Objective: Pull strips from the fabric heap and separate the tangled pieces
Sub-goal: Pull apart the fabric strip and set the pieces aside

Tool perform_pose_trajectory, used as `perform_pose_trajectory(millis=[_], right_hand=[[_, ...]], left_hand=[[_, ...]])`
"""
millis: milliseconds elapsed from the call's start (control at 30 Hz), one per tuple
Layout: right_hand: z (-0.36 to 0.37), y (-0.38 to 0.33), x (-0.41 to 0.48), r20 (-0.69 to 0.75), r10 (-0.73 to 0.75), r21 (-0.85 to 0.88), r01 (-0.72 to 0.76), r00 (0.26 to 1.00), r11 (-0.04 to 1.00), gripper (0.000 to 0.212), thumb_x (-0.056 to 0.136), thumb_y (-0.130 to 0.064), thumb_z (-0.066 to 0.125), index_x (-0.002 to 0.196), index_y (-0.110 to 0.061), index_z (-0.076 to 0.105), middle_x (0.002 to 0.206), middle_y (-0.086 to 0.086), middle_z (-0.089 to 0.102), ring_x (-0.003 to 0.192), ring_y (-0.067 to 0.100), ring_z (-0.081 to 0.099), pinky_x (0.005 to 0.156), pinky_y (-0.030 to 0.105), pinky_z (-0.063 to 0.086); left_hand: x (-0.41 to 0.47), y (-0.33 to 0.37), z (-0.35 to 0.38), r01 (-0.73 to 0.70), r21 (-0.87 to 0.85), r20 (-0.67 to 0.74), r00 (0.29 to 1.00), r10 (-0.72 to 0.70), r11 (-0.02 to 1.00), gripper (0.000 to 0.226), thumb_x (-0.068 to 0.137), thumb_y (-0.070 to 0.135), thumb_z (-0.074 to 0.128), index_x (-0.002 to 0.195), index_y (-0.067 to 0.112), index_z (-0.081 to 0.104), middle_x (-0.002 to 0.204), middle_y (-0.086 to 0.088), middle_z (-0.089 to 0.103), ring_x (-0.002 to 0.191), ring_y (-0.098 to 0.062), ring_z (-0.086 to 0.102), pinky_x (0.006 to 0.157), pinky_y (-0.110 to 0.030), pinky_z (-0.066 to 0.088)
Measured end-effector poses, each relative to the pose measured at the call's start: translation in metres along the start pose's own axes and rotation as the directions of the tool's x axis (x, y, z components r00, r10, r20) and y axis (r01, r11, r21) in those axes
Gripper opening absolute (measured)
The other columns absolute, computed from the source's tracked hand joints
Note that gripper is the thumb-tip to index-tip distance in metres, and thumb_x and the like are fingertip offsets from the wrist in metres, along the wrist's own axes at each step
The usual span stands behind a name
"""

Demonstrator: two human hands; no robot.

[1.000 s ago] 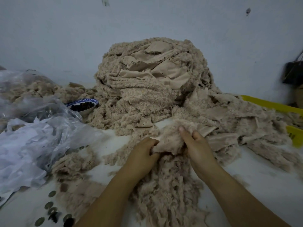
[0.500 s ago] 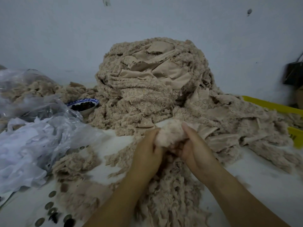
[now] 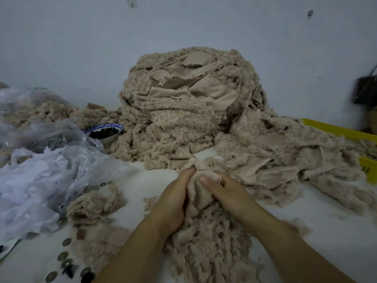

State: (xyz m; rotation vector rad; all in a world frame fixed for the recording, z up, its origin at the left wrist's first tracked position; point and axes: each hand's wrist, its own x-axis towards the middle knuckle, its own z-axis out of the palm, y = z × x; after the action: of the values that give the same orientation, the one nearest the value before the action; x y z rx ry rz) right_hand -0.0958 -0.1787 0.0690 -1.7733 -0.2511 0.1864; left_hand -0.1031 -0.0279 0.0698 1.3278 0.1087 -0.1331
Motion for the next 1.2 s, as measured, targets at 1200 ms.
perform_pose_trajectory(millis=[1200], right_hand=[[-0.002, 0.000, 0.005, -0.089, -0.127, 0.172, 0.141, 0.988, 0.975, 0.029, 0.091, -0.055, 0.060, 0.109, -0.034, 0.068, 0.106, -0.015, 0.074, 0.098, 0.003, 0.070, 0.087, 0.030, 0.055]], left_hand=[[-0.003, 0.009, -0.003, -0.098, -0.040, 0.023, 0.995, 0.099, 0.994, 0.039, 0.094, 0.049, 0.058, 0.105, 0.017, 0.079, 0.108, -0.012, 0.076, 0.098, -0.024, 0.074, 0.072, -0.026, 0.059]])
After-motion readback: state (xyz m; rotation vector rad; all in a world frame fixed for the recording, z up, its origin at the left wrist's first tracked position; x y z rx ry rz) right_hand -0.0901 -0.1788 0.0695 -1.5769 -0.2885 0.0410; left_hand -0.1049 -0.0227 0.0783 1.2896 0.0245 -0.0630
